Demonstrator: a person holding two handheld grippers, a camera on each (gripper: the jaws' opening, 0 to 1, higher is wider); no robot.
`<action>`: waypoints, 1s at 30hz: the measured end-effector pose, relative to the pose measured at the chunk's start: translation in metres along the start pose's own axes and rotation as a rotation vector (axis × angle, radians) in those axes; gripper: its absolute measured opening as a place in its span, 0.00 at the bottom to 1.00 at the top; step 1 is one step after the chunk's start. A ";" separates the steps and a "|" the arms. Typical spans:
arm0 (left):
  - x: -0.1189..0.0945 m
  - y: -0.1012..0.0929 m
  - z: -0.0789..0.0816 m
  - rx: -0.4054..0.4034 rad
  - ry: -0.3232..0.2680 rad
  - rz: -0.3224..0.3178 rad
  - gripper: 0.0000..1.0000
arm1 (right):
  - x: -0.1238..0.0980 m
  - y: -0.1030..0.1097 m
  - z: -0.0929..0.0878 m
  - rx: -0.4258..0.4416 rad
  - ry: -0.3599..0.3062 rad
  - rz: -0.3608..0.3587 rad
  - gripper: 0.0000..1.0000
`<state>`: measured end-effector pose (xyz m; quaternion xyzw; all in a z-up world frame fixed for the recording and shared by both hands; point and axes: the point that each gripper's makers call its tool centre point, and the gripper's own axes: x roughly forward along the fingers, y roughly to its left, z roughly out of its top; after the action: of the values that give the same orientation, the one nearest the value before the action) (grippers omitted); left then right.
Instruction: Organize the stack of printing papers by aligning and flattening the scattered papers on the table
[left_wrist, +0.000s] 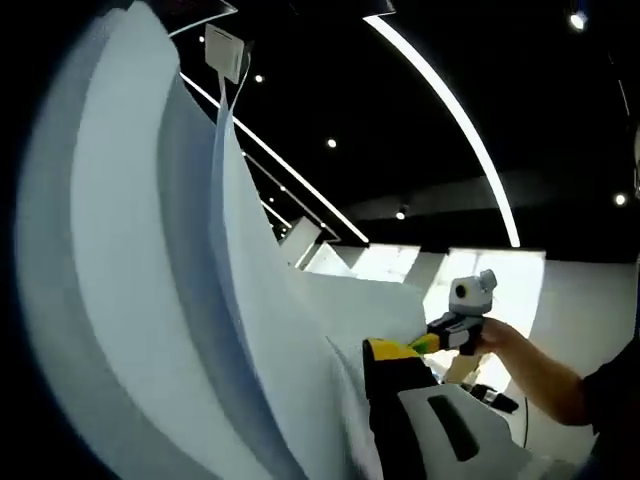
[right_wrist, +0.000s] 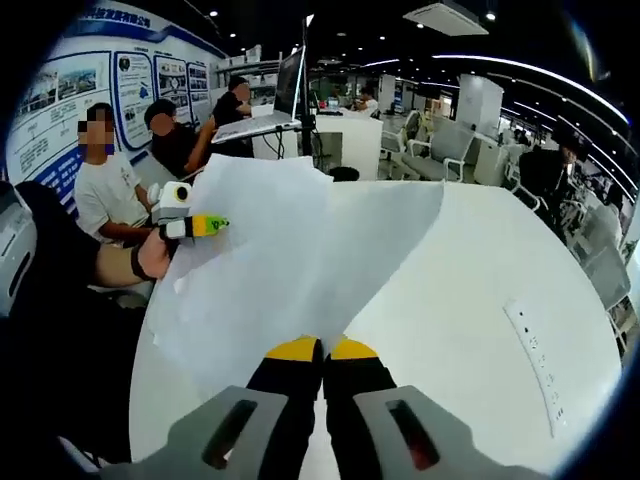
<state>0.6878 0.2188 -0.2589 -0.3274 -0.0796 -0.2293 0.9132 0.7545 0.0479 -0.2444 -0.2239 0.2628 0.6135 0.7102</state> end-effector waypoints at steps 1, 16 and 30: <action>0.000 0.000 0.000 0.000 0.000 -0.002 0.21 | 0.000 0.001 0.001 0.004 -0.007 0.006 0.00; 0.002 -0.001 -0.001 0.002 0.002 -0.015 0.26 | 0.015 0.022 0.020 -0.051 -0.069 0.096 0.00; 0.001 -0.006 0.000 -0.003 -0.001 -0.031 0.29 | 0.030 0.043 0.031 -0.115 -0.080 0.185 0.00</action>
<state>0.6861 0.2144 -0.2553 -0.3273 -0.0845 -0.2434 0.9091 0.7185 0.0967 -0.2405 -0.2143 0.2184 0.6990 0.6464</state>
